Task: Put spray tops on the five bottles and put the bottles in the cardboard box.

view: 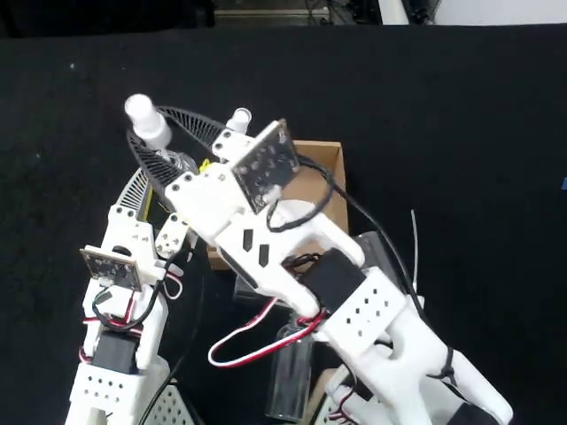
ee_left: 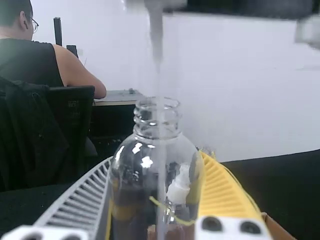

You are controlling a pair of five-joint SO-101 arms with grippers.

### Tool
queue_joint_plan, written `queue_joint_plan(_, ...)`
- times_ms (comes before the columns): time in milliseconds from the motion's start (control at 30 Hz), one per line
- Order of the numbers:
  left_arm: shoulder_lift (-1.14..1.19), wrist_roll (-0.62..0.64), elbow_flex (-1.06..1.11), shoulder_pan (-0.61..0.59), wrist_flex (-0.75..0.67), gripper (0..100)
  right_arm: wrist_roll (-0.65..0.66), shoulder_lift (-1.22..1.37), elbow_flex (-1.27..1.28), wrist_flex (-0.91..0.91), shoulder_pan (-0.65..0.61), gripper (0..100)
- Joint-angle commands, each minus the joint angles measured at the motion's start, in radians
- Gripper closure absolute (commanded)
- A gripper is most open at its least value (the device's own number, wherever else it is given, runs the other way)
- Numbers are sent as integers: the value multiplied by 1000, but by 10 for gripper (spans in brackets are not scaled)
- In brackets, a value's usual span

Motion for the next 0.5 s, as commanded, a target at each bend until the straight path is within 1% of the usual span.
queue_joint_plan(0, -15, 0, 21, 15, 80, 970, 0, 8, -105, 124, 20, 986)
queue_joint_plan(100, -15, 0, 21, 15, 78, 970, 0, 8, -140, 186, 25, 986)
queue_joint_plan(333, -15, 0, 21, 15, 78, 970, 2, 8, -157, 195, 25, 982)
queue_joint_plan(467, -15, 0, 21, 15, 80, 970, 2, 8, -151, 196, 25, 886)
